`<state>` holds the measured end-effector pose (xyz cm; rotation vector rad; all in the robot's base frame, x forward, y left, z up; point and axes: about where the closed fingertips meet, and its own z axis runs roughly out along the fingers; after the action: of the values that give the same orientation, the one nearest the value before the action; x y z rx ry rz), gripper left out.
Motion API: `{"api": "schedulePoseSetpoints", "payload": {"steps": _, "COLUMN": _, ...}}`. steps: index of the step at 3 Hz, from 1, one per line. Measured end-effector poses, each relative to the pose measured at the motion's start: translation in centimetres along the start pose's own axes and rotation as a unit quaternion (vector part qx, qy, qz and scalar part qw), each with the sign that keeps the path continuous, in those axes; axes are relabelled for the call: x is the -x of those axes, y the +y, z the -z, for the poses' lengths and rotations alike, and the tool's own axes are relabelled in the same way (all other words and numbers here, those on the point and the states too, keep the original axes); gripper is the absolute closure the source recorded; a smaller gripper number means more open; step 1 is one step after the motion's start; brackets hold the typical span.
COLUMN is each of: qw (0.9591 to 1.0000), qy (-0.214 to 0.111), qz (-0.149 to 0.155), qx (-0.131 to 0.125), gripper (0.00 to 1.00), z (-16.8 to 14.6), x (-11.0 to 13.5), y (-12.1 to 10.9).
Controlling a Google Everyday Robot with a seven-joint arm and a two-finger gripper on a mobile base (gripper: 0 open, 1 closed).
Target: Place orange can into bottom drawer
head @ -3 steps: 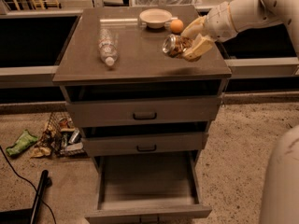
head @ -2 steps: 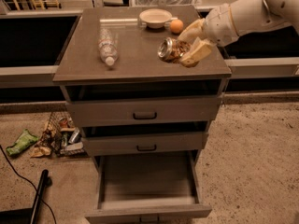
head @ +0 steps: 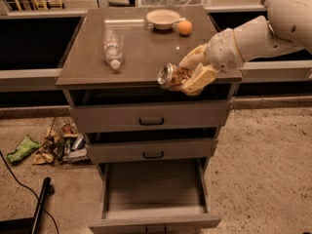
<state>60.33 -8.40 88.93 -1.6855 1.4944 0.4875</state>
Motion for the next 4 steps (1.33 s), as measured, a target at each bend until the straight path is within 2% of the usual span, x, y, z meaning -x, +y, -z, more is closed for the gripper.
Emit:
{"api": "schedulePoseSetpoints", "payload": {"steps": 1, "qw": 1.0000, "qy": 0.000, "qz": 0.000, "qx": 0.000, "gripper": 1.00, "z": 0.0, "x": 0.0, "y": 0.0}}
{"api": "schedulePoseSetpoints", "payload": {"steps": 2, "qw": 0.9986, "qy": 0.047, "qz": -0.023, "qx": 0.007, "gripper": 1.00, "z": -1.4, "x": -2.6, "y": 1.3}}
{"api": "schedulePoseSetpoints", "payload": {"steps": 3, "qw": 0.9926, "qy": 0.092, "qz": -0.080, "qx": -0.002, "gripper": 1.00, "z": -2.8, "x": -6.3, "y": 4.6}}
{"api": "schedulePoseSetpoints", "payload": {"steps": 4, "qw": 0.9825, "qy": 0.119, "qz": -0.142, "qx": -0.011, "gripper": 1.00, "z": -4.6, "x": -10.3, "y": 8.6}}
